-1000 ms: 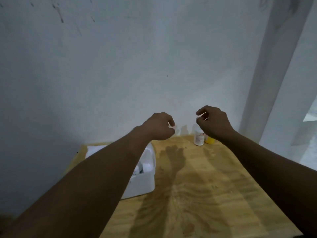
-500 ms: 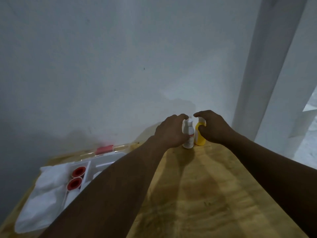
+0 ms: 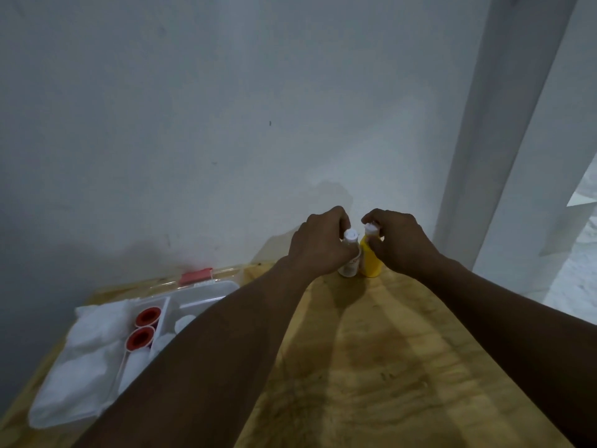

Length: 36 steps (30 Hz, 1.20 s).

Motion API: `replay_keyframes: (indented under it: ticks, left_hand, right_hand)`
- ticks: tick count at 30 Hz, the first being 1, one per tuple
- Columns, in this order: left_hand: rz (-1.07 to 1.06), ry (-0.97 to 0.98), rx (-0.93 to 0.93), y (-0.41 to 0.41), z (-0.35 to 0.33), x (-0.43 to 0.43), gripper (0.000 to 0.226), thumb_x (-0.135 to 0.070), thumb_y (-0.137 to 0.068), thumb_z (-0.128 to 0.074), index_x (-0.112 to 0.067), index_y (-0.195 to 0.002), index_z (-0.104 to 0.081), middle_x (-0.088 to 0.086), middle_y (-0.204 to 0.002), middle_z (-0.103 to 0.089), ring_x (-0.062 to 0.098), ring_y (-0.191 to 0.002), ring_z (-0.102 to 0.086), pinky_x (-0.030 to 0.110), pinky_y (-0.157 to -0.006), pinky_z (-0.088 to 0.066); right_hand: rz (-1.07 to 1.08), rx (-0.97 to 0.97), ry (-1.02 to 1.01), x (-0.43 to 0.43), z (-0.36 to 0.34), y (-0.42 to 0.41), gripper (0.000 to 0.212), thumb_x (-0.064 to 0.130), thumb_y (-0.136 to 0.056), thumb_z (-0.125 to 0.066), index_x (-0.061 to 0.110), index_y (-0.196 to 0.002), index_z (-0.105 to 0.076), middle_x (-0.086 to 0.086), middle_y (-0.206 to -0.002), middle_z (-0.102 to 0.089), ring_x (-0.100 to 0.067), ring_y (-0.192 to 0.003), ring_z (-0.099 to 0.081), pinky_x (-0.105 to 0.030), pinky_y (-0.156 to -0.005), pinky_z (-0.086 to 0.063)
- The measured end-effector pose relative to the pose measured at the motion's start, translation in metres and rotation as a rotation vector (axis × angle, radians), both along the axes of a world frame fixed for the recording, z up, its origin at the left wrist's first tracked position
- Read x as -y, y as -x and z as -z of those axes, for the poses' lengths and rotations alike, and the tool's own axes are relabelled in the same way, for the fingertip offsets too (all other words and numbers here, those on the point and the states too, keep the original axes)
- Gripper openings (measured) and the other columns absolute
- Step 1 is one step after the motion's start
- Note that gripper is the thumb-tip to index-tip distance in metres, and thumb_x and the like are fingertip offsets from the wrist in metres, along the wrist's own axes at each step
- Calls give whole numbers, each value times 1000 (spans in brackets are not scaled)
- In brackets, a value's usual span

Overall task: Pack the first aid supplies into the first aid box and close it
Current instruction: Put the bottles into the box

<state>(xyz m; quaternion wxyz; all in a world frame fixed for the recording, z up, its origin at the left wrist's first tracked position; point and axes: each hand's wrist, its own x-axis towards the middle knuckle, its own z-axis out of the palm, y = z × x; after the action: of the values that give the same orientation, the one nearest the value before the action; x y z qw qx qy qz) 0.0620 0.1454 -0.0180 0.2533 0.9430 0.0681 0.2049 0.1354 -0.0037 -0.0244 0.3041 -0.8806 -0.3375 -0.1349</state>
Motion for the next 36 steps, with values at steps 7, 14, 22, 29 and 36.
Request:
replay_keyframes:
  ticks: [7, 14, 22, 29, 36]
  left_hand:
    - [14, -34, -43, 25, -10, -1, 27, -32, -75, -75, -25, -100, -71, -6, -95, -72, 15, -84, -67, 41, -77, -61]
    - [-17, -40, -6, 72, -55, -23, 23, -33, -73, -76, -24, -93, -71, -4, -94, -70, 16, -84, -66, 41, -76, -60]
    - [-187, -59, 102, 148, -116, -77, 22, -29, -81, -79, -20, -100, -69, -4, -95, -65, 14, -85, -62, 18, -62, -44]
    - [-305, -48, 125, 200, -116, -111, 25, -26, -86, -77, -15, -107, -69, -2, -97, -65, 11, -81, -59, 14, -59, -39]
    - [-297, -23, 66, 215, -94, -119, 23, -25, -83, -79, -16, -102, -71, -2, -95, -68, 10, -81, -60, 15, -59, -40]
  right_hand:
    - [-42, -28, 57, 14, -9, 26, 22, 17, -87, -67, 12, -108, -69, -6, -104, -72, -19, -84, -63, -28, -72, -49]
    - [-71, -24, 105, 12, -43, 59, 24, 29, -85, -70, 15, -104, -69, -3, -105, -71, -20, -88, -64, -35, -75, -55]
    - [-212, 130, -122, -35, -112, 124, 21, 29, -84, -68, 17, -101, -71, 0, -98, -71, -18, -82, -64, -33, -74, -52]
    - [-371, 112, -187, -80, -117, 182, 21, 28, -83, -68, 17, -101, -70, 0, -99, -72, -16, -84, -64, -34, -76, -55]
    - [-405, 103, -54, -90, -92, 203, 24, 26, -82, -67, 17, -104, -70, -1, -101, -73, -17, -83, -65, -38, -77, -56]
